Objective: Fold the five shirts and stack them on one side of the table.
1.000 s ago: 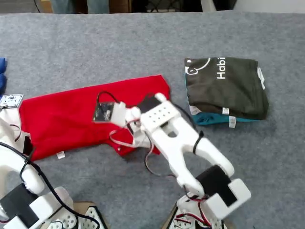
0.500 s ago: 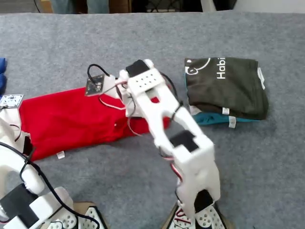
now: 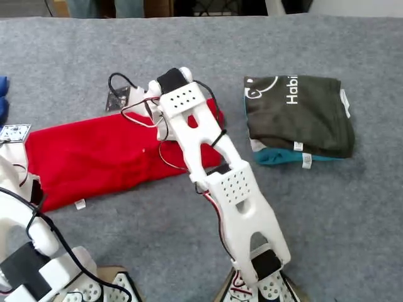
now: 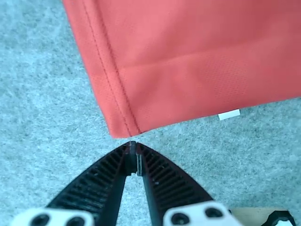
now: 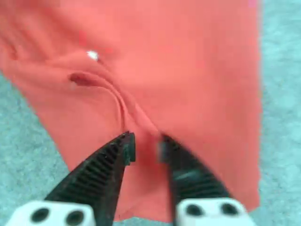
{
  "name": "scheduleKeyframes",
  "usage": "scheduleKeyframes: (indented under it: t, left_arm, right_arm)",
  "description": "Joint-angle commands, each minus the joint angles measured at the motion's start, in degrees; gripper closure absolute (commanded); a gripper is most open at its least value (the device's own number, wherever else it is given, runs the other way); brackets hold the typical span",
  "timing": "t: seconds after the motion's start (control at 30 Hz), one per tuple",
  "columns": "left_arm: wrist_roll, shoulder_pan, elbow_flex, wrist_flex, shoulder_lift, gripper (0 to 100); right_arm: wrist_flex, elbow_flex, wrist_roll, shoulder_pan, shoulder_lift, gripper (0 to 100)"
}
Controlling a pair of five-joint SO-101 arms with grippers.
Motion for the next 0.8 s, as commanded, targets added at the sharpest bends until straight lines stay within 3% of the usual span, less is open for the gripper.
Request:
scheduleKeyframes:
  t: [0.0,0.13,0.27,0.33,0.43,0.6,0.77]
  left_arm:
    - [-0.1,-0.6,-2.4,0.6,-0.8,97]
    - [-0.1,-0.6,-4.0,4.6,-0.8,97]
    - [-0.1,-1.4,-8.1,7.3,-0.8,97]
    - [0.7,-2.4,-11.3,9.4,-0.8,97]
    - [3.0,-4.4,-17.1,11.9,-0.8,97]
    - [5.1,-4.4,-26.7,16.6,-0.2,90]
    - [9.1,-4.3,-31.0,14.0,2.1,86]
  right_arm:
    - [1.2,-5.8,-2.3,0.4,-0.7,69.3]
    - [1.5,-8.4,-3.6,1.1,-1.0,73.7]
    - [1.5,-7.5,-11.6,2.3,-6.1,98.6]
    - [1.6,-5.0,-15.0,2.5,-10.4,95.0]
    - [1.6,4.2,-16.9,2.7,-19.4,98.5]
    - [1.2,29.8,-17.1,2.5,-38.2,98.0]
    - [-1.5,53.0,-17.1,1.9,-56.0,98.0]
